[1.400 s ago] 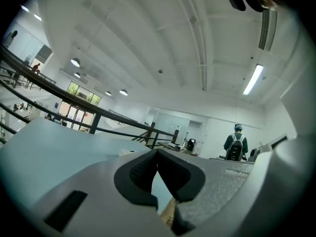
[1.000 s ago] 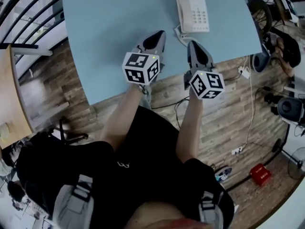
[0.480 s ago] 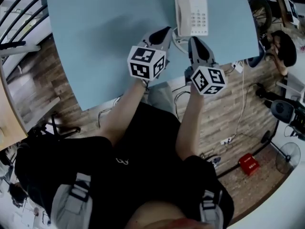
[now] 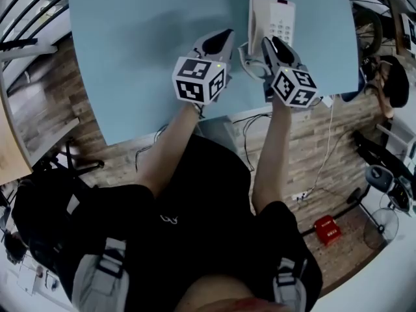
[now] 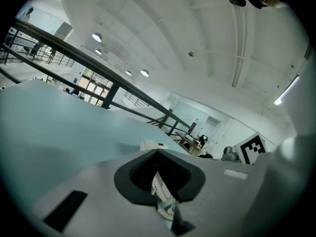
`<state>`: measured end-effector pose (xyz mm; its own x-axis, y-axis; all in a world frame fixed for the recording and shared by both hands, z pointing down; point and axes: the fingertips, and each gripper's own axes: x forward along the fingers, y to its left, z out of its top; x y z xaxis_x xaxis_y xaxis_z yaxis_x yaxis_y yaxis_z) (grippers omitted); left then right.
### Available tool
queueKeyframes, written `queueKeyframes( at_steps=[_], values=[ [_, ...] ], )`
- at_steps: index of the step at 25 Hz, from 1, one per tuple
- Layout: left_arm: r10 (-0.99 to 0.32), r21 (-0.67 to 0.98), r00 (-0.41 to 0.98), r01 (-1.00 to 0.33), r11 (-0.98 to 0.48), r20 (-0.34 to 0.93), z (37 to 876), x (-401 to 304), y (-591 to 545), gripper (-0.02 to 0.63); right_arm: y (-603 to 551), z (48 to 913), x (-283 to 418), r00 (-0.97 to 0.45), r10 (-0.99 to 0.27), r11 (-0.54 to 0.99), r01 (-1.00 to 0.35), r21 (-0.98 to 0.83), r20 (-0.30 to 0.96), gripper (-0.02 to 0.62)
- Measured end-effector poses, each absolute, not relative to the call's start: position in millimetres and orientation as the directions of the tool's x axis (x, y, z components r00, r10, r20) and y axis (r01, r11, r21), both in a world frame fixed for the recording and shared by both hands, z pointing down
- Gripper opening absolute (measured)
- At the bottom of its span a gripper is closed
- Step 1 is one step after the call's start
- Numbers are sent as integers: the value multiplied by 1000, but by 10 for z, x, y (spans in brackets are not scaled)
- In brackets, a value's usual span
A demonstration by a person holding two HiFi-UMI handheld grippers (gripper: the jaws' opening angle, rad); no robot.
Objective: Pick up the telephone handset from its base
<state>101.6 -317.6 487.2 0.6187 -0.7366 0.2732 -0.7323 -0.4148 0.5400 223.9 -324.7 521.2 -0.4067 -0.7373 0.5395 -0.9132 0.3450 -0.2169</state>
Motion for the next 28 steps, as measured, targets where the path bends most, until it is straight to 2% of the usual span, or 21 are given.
queueKeyframes(
  at_steps=[4, 14, 21, 28],
  values=[
    [-738, 543, 607, -742, -392, 296, 4965, 1011, -3177, 0, -3471, 5460, 2273, -441, -672, 356, -897, -263, 595, 153],
    [-762, 553, 572, -757, -348, 304, 5042, 944, -3286, 0, -3662, 5712, 2274, -536, -553, 391, -843, -369, 638, 198],
    [-771, 558, 561, -760, -335, 301, 5048, 907, -3284, 0, -3686, 5714, 2078, -627, -507, 406, -779, -478, 591, 169],
    [-786, 558, 545, -765, -322, 293, 4986, 895, -3249, 0, -3639, 5648, 2041, -583, -521, 396, -812, -428, 623, 132]
  ],
)
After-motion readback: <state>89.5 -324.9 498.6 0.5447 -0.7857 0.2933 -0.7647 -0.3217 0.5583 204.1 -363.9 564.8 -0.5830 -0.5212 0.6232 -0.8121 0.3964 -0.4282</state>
